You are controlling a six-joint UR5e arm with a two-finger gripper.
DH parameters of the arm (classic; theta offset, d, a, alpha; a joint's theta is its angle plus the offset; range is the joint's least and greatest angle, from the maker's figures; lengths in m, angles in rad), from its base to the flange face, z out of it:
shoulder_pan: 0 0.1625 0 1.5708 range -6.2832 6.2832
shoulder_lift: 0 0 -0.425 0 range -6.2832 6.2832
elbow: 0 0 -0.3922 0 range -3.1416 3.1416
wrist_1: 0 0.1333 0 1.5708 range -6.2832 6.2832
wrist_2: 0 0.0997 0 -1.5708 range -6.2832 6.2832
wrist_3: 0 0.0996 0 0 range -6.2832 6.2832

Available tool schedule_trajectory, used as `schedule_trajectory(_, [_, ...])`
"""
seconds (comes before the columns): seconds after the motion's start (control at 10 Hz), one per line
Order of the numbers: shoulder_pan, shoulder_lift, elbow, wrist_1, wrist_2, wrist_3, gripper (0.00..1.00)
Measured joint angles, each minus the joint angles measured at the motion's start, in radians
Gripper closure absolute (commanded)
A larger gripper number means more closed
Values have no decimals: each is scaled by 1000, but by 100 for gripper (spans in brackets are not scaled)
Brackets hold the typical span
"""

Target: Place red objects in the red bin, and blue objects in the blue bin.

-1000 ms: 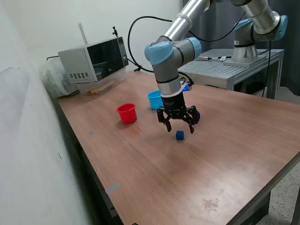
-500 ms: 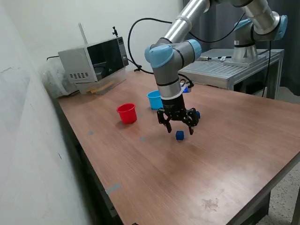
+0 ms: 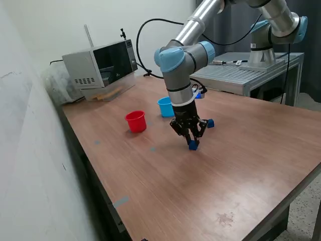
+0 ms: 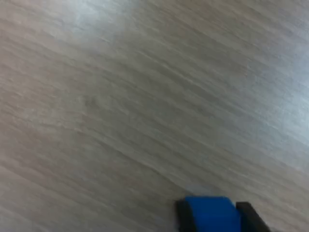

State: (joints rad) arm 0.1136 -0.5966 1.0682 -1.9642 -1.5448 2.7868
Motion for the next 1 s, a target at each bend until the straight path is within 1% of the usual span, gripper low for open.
schedule_trajectory(0.2, [0,0,-1,1,-2,23,100])
schedule_trajectory(0.3, [0,-6,2,0,-14,49,100])
schedule_trajectory(0.4, [-3,-23,6,0,-46,84,100])
schedule_trajectory(0.6, [-11,-92,29,-1,-136,184,100])
schedule_trajectory(0.8, [-37,-161,80,-1,-218,279,100])
schedule_trajectory(0.9, [-56,-194,113,-1,-252,319,100])
schedule_trajectory(1.0, [-77,-228,149,0,-275,351,100])
